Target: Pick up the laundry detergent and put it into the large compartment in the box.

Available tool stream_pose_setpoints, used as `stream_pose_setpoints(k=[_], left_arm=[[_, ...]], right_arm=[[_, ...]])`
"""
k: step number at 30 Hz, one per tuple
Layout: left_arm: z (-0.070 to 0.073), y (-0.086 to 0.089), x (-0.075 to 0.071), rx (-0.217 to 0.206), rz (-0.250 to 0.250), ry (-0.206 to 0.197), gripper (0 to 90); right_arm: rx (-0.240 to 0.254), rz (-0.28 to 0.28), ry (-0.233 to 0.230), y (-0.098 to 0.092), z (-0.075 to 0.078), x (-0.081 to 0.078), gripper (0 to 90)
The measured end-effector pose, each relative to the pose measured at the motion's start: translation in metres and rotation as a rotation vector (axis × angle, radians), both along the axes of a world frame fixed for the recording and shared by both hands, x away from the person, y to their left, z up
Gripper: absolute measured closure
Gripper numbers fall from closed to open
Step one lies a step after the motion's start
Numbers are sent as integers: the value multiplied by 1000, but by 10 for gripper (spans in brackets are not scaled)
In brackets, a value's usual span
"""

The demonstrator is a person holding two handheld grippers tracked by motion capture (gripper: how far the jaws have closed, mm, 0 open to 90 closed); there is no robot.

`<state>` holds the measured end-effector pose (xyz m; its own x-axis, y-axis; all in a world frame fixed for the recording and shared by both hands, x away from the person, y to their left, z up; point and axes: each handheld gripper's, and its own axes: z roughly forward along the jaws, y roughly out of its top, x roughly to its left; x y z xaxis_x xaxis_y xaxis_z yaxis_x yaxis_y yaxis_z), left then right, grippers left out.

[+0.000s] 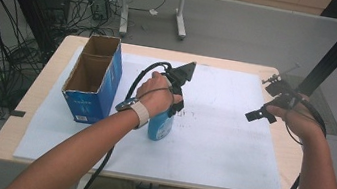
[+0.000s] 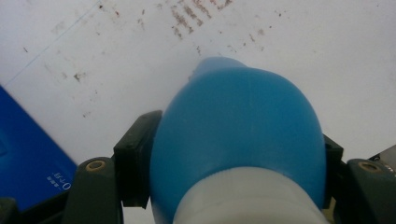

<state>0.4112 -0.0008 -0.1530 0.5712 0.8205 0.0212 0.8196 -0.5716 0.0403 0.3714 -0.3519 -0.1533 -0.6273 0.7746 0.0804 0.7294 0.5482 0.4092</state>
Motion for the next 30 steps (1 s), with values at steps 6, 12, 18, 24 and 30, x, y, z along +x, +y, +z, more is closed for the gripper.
stream_pose_setpoints(k=[6, 12, 18, 24, 30], left_arm=[[0, 2, 4, -7, 0, 18, 379], [0, 0, 5, -3, 9, 23, 383], [0, 0, 6, 0, 6, 27, 385], [0, -2, 5, 6, 17, 27, 385], [0, -1, 6, 3, 13, 29, 386]], right_arm=[[-1, 1, -1, 0, 0, 0, 94], [-1, -3, 1, 0, 0, 0, 94], [1, -1, -1, -1, 0, 0, 94], [0, -3, 2, -1, -1, 0, 94], [0, -3, 3, 0, 0, 0, 94]])
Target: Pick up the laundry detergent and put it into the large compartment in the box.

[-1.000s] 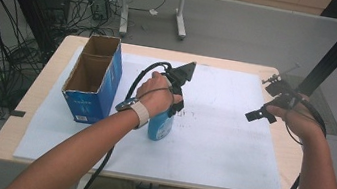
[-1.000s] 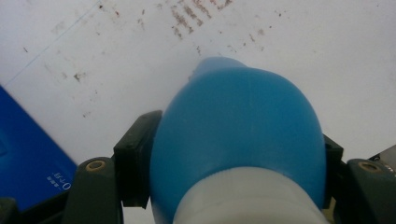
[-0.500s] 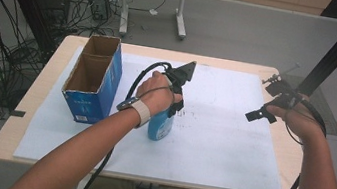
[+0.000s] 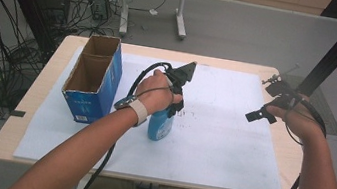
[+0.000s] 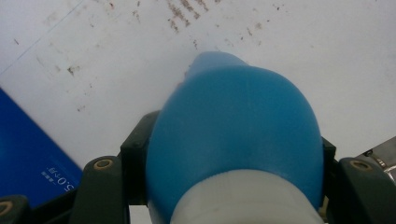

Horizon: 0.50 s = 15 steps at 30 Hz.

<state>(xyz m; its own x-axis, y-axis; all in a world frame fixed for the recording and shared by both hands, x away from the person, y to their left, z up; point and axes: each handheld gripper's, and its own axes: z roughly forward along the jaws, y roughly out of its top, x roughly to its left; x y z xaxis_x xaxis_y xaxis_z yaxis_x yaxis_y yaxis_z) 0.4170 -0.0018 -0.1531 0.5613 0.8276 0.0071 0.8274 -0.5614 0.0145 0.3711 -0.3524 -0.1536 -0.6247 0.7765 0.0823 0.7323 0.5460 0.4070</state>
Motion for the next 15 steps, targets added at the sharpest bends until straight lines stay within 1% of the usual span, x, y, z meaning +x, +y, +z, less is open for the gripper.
stream_pose_setpoints(k=[4, 15], left_arm=[[0, 2, 1, -7, -14, 3, 386], [0, 2, 1, -9, -14, 1, 387]], right_arm=[[-2, -3, 1, 0, 1, 0, 94], [-2, -5, 2, -1, 1, -2, 94]])
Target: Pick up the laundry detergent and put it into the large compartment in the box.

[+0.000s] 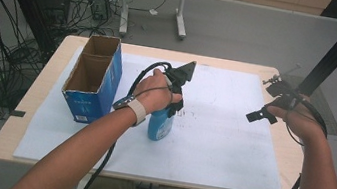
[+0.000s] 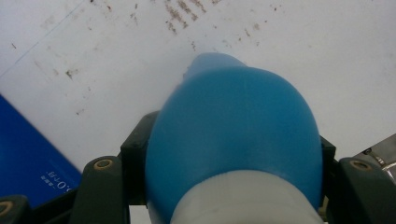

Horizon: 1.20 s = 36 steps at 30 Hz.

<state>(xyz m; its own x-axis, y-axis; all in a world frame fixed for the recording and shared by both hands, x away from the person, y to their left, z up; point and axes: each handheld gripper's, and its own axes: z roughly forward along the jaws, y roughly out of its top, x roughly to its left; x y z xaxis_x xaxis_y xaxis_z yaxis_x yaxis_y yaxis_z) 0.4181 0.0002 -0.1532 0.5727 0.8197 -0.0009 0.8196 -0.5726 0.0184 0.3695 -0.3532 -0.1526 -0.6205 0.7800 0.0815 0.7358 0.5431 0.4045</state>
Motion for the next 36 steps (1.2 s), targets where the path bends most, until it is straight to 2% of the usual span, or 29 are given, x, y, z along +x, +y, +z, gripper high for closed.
stream_pose_setpoints(k=[36], left_arm=[[0, 0, 1, 2, 0, 3, 387]], right_arm=[[-6, 0, 3, -1, 3, -1, 100]])
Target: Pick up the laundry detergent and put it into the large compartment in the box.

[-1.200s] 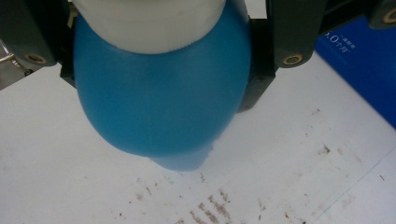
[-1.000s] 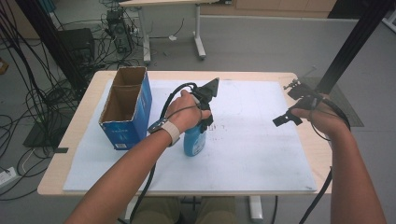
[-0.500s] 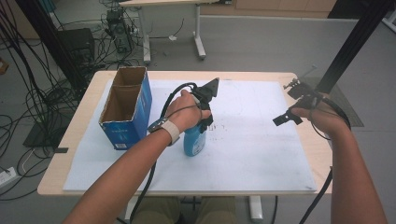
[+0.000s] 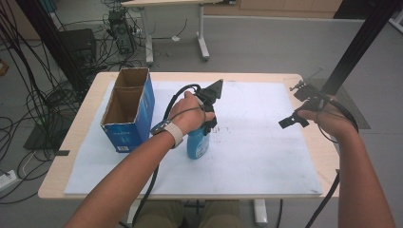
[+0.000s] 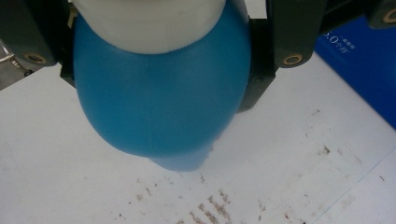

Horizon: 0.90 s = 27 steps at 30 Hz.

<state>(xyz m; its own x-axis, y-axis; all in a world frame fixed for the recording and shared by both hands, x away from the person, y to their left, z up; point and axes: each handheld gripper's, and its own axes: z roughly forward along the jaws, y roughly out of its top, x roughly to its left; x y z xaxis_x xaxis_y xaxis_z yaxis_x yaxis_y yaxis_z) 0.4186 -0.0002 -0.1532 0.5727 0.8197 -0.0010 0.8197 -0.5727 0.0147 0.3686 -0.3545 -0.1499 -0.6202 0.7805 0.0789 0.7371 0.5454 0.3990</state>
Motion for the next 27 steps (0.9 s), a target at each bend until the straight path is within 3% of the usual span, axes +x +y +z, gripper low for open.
stream_pose_setpoints(k=[27], left_arm=[[0, 0, -1, -1, 2, -3, 387]], right_arm=[[-2, 6, -5, 3, 2, 1, 100]])
